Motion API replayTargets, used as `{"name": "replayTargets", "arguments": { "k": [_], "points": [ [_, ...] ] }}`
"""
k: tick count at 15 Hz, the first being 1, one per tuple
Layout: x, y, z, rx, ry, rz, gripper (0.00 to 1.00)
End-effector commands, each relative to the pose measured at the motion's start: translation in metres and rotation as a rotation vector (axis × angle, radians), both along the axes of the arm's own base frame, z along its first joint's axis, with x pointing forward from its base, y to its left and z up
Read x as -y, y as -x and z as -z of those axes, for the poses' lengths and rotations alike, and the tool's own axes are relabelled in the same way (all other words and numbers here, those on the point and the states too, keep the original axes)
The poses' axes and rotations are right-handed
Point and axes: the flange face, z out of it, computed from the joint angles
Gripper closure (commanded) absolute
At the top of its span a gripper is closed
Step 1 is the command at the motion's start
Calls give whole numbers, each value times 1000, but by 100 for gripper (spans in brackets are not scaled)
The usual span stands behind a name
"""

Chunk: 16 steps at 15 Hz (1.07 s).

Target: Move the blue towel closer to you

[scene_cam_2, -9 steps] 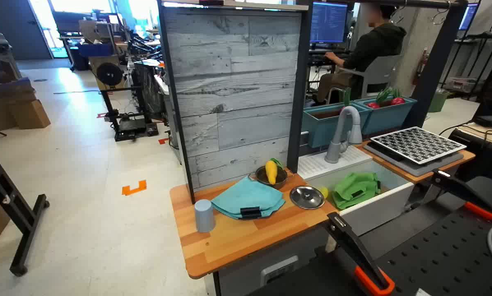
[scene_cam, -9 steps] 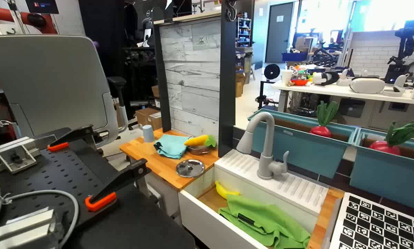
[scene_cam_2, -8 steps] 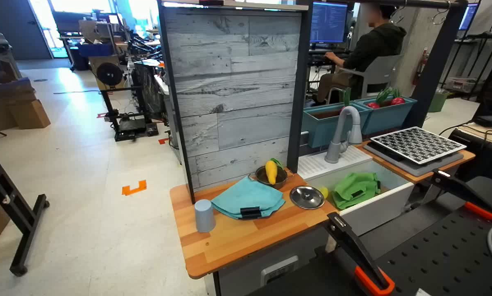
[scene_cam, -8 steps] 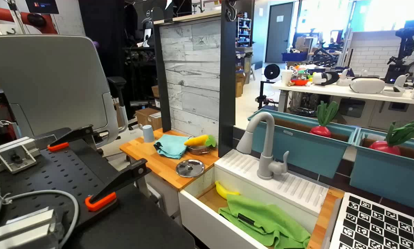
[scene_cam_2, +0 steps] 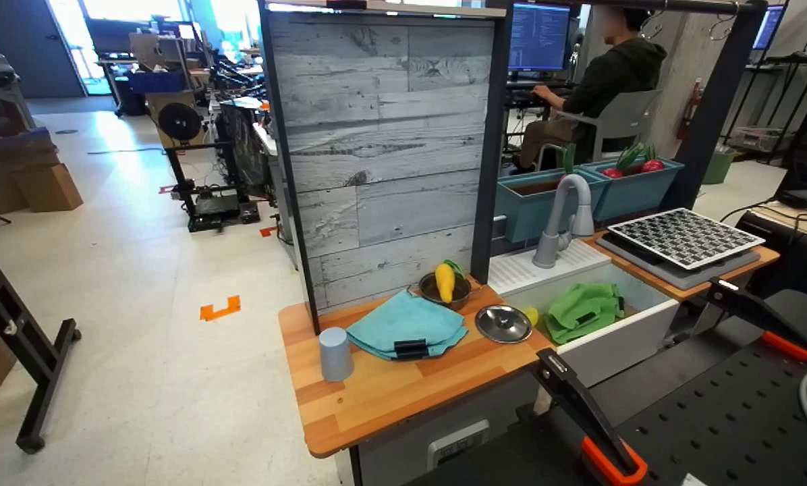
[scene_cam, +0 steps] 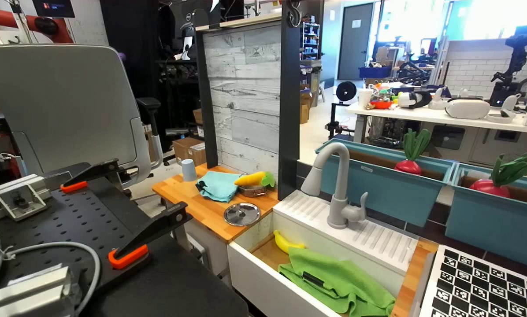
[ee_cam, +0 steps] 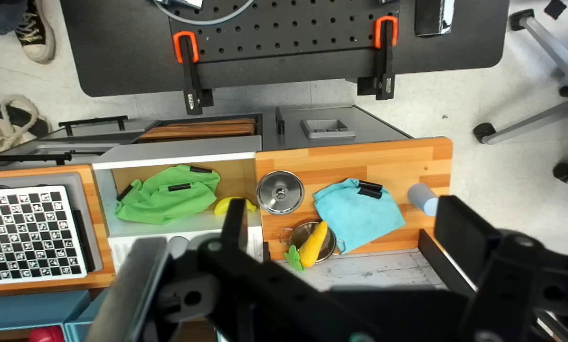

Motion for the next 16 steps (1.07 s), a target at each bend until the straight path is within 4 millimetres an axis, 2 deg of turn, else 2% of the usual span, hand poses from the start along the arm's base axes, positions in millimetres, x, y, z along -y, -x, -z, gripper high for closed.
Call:
{"name": "replayTargets", "arguments": {
  "k": [1, 16],
  "points": [
    [0, 0, -1, -1, 0, 0, 0],
    [-1, -3, 3, 8, 18, 20, 0]
  ]
}}
